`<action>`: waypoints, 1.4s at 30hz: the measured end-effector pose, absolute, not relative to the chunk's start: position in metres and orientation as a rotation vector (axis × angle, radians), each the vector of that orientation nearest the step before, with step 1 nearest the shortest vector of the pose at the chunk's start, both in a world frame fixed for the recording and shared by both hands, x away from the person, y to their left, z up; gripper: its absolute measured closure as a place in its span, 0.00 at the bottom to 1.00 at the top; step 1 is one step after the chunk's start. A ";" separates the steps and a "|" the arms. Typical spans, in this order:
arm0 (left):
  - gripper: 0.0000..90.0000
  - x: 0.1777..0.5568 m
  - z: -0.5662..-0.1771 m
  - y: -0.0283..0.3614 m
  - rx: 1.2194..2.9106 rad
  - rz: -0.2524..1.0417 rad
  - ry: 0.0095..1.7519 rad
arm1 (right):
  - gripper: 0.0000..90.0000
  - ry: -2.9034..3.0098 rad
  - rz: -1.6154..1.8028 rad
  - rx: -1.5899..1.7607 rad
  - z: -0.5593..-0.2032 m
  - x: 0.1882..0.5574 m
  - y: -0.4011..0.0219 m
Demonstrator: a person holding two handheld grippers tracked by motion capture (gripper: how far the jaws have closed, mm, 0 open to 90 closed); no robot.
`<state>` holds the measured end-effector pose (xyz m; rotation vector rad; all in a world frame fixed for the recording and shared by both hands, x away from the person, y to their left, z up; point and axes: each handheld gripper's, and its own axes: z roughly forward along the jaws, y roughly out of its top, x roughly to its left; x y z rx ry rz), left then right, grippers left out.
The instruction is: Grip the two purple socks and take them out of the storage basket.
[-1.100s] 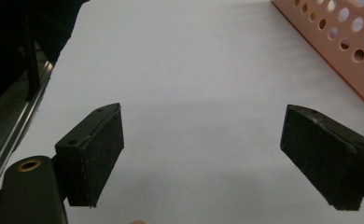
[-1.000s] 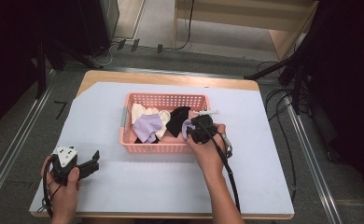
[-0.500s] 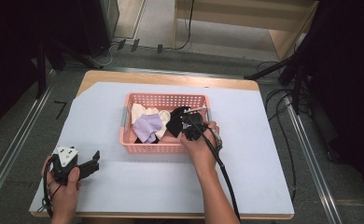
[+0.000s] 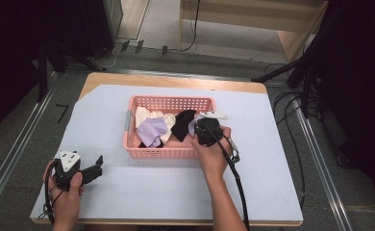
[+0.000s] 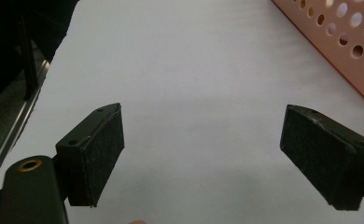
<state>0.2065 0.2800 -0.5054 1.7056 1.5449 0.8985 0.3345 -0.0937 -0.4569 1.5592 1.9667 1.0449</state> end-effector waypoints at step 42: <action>0.17 0.206 -0.506 0.279 1.698 0.902 1.543 | 0.98 1.373 1.420 1.155 -0.415 0.298 -0.176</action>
